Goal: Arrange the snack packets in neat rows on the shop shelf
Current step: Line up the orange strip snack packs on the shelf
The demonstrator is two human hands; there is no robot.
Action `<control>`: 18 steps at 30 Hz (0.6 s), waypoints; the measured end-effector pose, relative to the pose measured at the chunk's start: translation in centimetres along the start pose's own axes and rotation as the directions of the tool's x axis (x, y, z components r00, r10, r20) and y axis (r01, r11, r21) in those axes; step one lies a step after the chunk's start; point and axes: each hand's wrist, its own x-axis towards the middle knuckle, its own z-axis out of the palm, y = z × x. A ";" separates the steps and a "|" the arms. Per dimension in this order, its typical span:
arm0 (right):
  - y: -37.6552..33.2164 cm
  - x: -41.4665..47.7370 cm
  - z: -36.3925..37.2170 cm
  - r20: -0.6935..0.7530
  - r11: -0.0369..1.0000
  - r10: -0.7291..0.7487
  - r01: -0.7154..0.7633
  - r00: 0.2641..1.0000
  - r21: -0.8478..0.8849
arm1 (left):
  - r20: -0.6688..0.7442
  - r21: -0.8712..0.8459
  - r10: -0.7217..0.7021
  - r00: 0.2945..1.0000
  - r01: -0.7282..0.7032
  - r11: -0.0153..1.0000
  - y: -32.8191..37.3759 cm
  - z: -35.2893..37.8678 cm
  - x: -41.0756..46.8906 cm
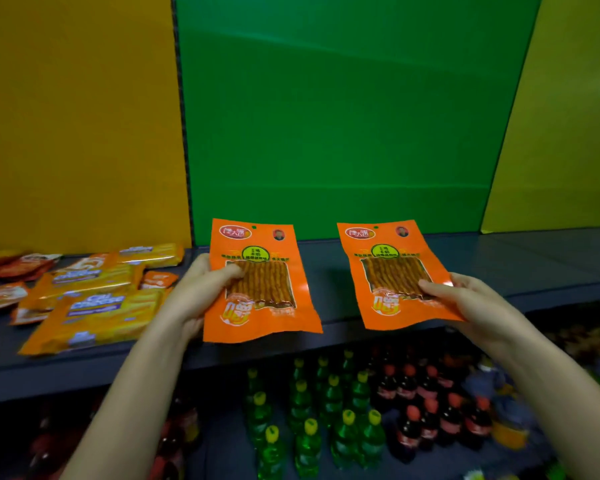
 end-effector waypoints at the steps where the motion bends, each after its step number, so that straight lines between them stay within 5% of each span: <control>1: 0.2 0.0 -1.2 0.002 1.000 0.015 -0.015 1.000 0.002 | 0.021 0.003 -0.010 1.000 0.010 1.000 -0.3 1.3 -0.1; 18: 0.9 7.4 -9.9 0.028 1.000 0.015 -0.015 1.000 -0.005 | -0.069 0.033 0.015 0.998 -0.013 0.999 -2.1 18.1 7.8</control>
